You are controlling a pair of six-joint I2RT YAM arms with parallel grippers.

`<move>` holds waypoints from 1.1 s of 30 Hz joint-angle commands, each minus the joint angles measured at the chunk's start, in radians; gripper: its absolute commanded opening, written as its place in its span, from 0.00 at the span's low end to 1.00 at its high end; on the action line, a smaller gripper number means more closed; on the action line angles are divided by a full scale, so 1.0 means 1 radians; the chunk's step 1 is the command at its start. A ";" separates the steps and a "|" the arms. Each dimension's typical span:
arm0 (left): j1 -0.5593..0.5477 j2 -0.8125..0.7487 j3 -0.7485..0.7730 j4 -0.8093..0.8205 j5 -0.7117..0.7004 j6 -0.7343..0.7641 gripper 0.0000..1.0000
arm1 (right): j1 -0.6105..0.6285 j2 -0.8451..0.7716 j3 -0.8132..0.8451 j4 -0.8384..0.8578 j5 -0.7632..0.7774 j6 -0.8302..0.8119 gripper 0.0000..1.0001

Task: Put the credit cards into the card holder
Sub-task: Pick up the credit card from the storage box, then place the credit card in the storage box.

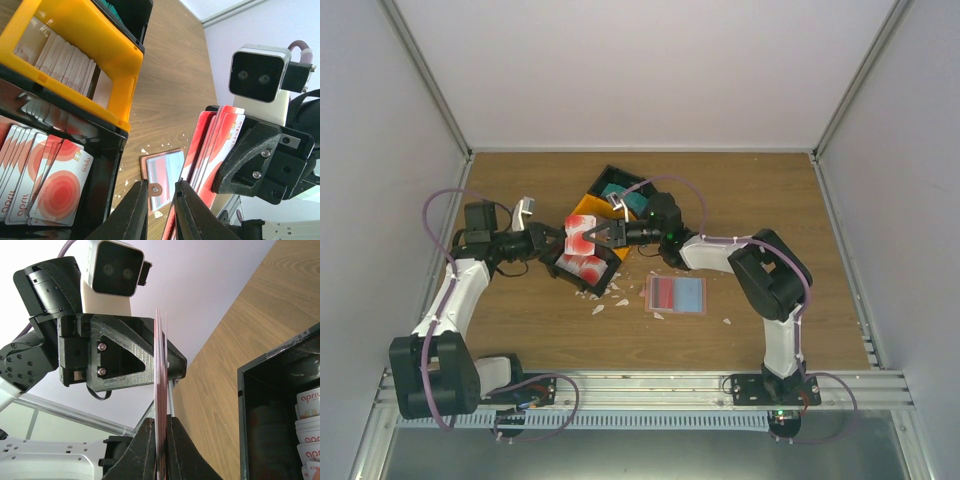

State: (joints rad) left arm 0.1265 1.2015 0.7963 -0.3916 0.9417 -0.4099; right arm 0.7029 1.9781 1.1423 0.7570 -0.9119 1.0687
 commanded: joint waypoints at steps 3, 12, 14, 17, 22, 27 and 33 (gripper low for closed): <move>0.009 0.035 -0.019 0.030 0.071 0.028 0.19 | -0.007 0.021 0.010 0.076 -0.051 0.034 0.01; -0.026 0.070 -0.043 0.053 0.161 0.035 0.26 | -0.004 0.038 0.019 0.098 -0.097 0.071 0.01; -0.030 0.070 -0.049 0.068 0.193 0.023 0.26 | -0.005 0.044 0.022 0.096 -0.100 0.077 0.00; -0.030 0.068 -0.055 0.083 0.213 0.004 0.19 | -0.005 0.053 0.026 0.064 -0.097 0.070 0.01; -0.030 0.065 -0.065 0.078 0.212 -0.006 0.00 | -0.005 0.080 0.031 -0.018 -0.080 0.053 0.04; -0.021 0.056 -0.091 0.069 0.146 -0.027 0.00 | -0.005 0.108 0.042 -0.095 -0.067 0.048 0.12; 0.001 0.050 -0.131 0.060 0.080 -0.054 0.00 | -0.004 0.148 0.089 -0.236 -0.044 0.019 0.15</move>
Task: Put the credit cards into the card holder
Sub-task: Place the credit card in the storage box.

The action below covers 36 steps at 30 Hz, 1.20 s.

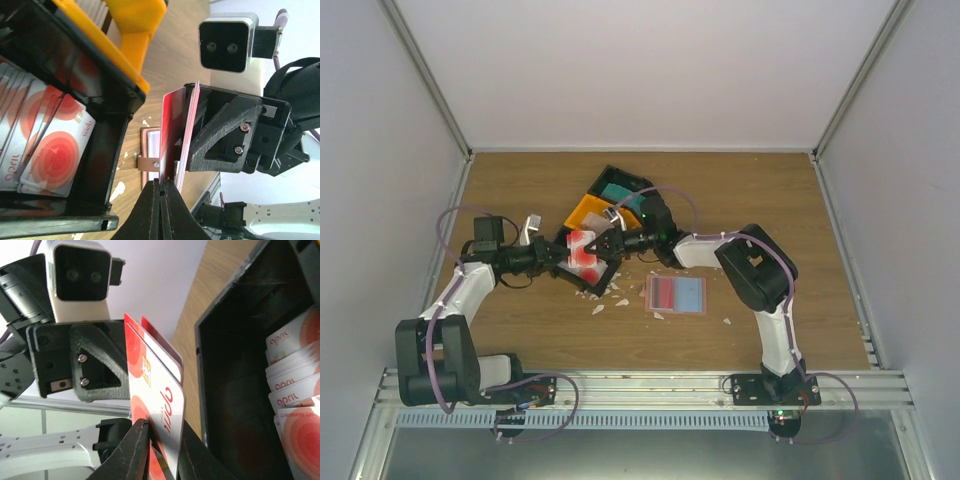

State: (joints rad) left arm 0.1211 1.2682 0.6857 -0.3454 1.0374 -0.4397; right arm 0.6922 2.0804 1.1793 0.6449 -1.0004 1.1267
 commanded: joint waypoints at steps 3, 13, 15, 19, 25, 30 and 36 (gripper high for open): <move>0.022 -0.011 -0.029 0.000 -0.058 -0.029 0.00 | 0.008 0.069 0.100 -0.215 0.064 -0.071 0.17; 0.057 -0.030 -0.024 -0.087 -0.265 -0.024 0.00 | 0.022 0.100 0.246 -0.552 0.207 -0.240 0.27; 0.058 -0.042 -0.013 -0.115 -0.315 -0.017 0.00 | 0.026 0.094 0.264 -0.607 0.256 -0.278 0.30; 0.058 -0.086 0.024 -0.162 -0.408 -0.011 0.00 | 0.039 0.078 0.285 -0.706 0.353 -0.344 0.36; 0.058 -0.139 0.062 -0.179 -0.393 0.004 0.00 | 0.067 0.016 0.289 -0.813 0.537 -0.443 0.45; 0.041 -0.170 0.058 -0.122 -0.257 0.010 0.00 | 0.064 -0.149 0.178 -0.701 0.570 -0.504 0.56; -0.051 -0.199 0.056 -0.007 -0.154 -0.051 0.00 | 0.016 -0.395 -0.105 -0.502 0.540 -0.504 0.64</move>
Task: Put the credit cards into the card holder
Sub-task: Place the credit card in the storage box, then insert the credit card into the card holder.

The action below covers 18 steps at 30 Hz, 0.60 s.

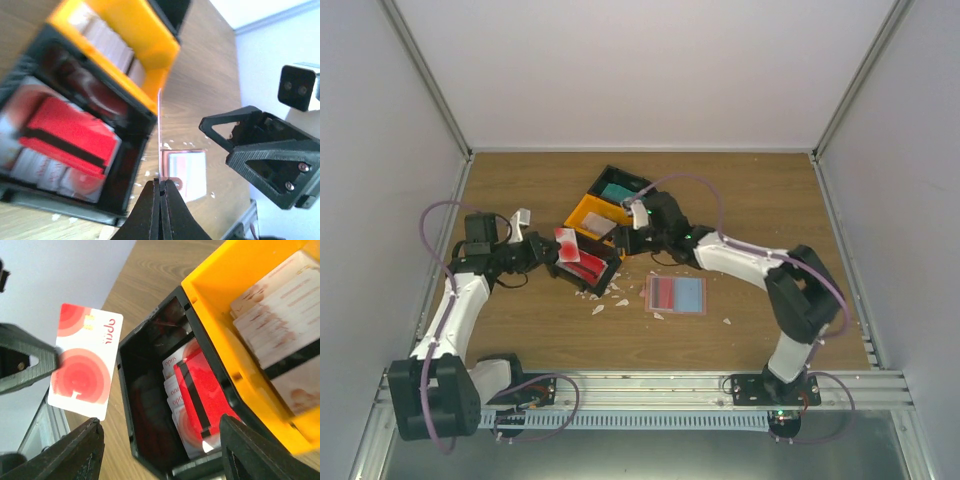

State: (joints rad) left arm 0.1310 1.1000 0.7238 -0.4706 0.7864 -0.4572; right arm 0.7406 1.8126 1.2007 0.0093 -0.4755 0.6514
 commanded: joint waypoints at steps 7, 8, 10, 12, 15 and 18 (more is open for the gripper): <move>-0.322 -0.016 0.011 0.351 0.102 -0.205 0.00 | -0.089 -0.404 -0.377 0.190 0.037 0.027 0.67; -0.366 -0.004 0.010 0.385 0.082 -0.228 0.00 | -0.097 -0.441 -0.406 0.177 0.053 0.037 0.67; -0.454 0.035 0.011 0.442 0.038 -0.253 0.00 | -0.109 -0.509 -0.452 0.127 0.113 0.050 0.67; -0.525 0.083 0.010 0.493 0.005 -0.273 0.00 | -0.118 -0.572 -0.493 0.073 0.162 0.053 0.67; -0.596 0.143 0.000 0.596 -0.027 -0.304 0.00 | -0.124 -0.650 -0.557 0.049 0.179 0.060 0.66; -0.661 0.208 0.005 0.646 -0.067 -0.323 0.00 | -0.125 -0.712 -0.604 0.032 0.194 0.081 0.65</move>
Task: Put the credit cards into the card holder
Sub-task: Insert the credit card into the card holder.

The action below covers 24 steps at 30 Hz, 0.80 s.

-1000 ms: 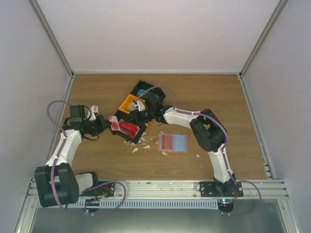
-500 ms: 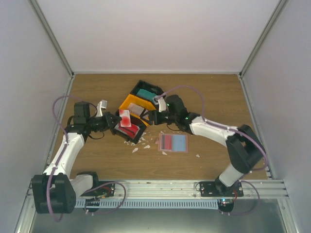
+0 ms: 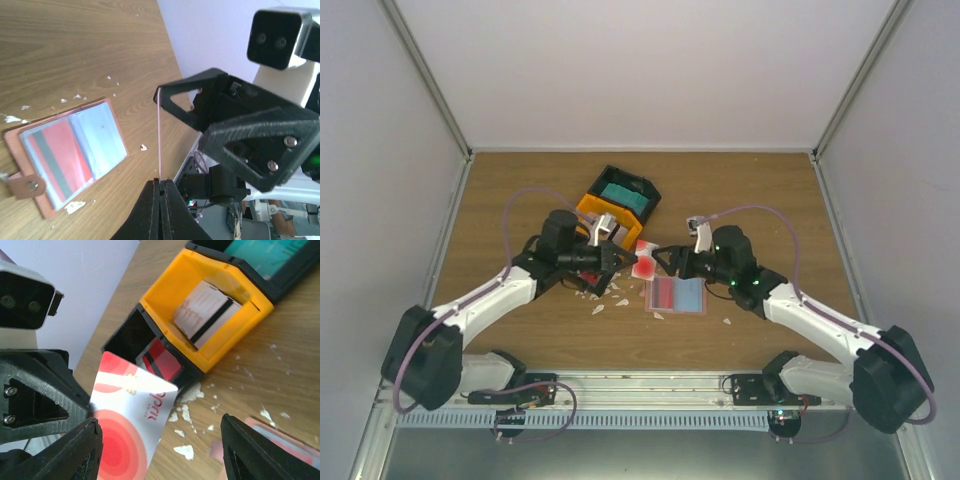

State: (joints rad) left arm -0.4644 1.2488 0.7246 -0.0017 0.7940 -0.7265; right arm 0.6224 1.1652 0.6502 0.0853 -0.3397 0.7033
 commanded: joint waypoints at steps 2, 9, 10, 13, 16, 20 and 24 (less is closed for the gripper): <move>-0.116 0.101 0.014 0.179 -0.124 -0.060 0.00 | -0.010 -0.091 -0.068 -0.095 0.131 0.043 0.64; -0.218 0.252 0.000 0.240 -0.264 -0.098 0.00 | -0.011 -0.061 -0.073 -0.409 0.500 0.038 0.54; -0.226 0.270 -0.002 0.258 -0.273 -0.102 0.00 | -0.011 -0.051 -0.073 -0.434 0.518 0.034 0.54; -0.247 0.329 0.011 0.305 -0.277 -0.116 0.00 | -0.011 -0.015 -0.066 -0.476 0.539 0.014 0.54; -0.263 0.385 0.031 0.320 -0.289 -0.120 0.00 | -0.010 0.036 -0.055 -0.487 0.531 -0.006 0.53; -0.265 0.420 0.023 0.363 -0.290 -0.133 0.00 | -0.010 0.055 -0.062 -0.436 0.468 -0.020 0.53; -0.264 0.416 0.021 0.367 -0.276 -0.129 0.00 | -0.020 -0.029 -0.137 -0.278 0.309 -0.019 0.58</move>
State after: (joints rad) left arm -0.7231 1.6676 0.7319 0.2726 0.5270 -0.8539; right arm 0.6163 1.2091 0.5671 -0.3309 0.0933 0.6994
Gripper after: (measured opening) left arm 0.016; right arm 0.559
